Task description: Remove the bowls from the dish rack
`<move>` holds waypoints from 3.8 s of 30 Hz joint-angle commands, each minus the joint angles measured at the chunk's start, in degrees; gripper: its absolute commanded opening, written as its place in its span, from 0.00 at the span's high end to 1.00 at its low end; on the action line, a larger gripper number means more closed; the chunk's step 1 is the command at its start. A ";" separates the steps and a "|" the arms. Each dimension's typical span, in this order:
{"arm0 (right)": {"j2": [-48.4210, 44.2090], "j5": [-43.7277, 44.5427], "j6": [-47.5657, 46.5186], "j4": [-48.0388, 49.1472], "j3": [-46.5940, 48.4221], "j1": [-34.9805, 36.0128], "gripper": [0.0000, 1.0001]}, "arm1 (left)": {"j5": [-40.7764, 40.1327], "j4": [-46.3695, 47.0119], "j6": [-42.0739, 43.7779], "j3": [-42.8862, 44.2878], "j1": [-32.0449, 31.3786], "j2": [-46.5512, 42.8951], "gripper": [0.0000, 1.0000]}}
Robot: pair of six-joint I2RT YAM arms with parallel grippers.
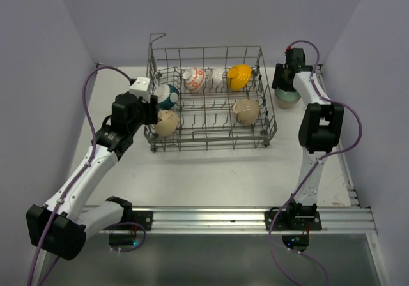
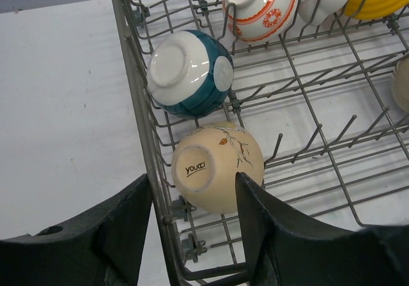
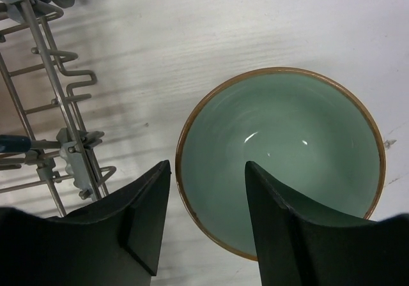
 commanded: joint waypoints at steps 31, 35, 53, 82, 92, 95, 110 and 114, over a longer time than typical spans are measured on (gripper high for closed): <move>-35.41 -10.24 7.47 8.27 -31.78 15.01 0.02 | -1.58 0.61 0.54 0.60 -0.49 -1.76 0.39; -33.13 -10.07 7.38 7.75 -31.25 14.93 0.01 | -2.47 0.43 0.98 0.60 -0.49 -1.49 0.47; -28.91 -8.04 12.04 6.52 -29.85 15.63 0.02 | -6.78 1.31 5.47 0.16 -0.49 -1.49 0.82; -27.84 -6.97 14.14 8.06 -32.46 18.09 0.01 | -3.08 4.04 12.15 -2.65 -0.49 -3.16 1.00; -33.74 -12.00 17.84 18.81 -40.56 18.09 0.01 | -3.52 3.86 11.88 -2.74 -0.49 -3.60 1.00; -34.36 -14.18 18.71 20.92 -41.89 18.00 0.01 | -4.05 3.86 11.88 -2.74 -0.49 -3.86 1.00; -40.77 -22.01 23.90 31.47 -50.06 16.77 0.02 | -2.56 3.77 10.83 -2.74 -0.49 -3.16 1.00; -40.16 -27.46 25.83 36.28 -52.08 15.54 0.06 | -2.73 3.33 10.57 -2.30 -0.49 -2.55 1.00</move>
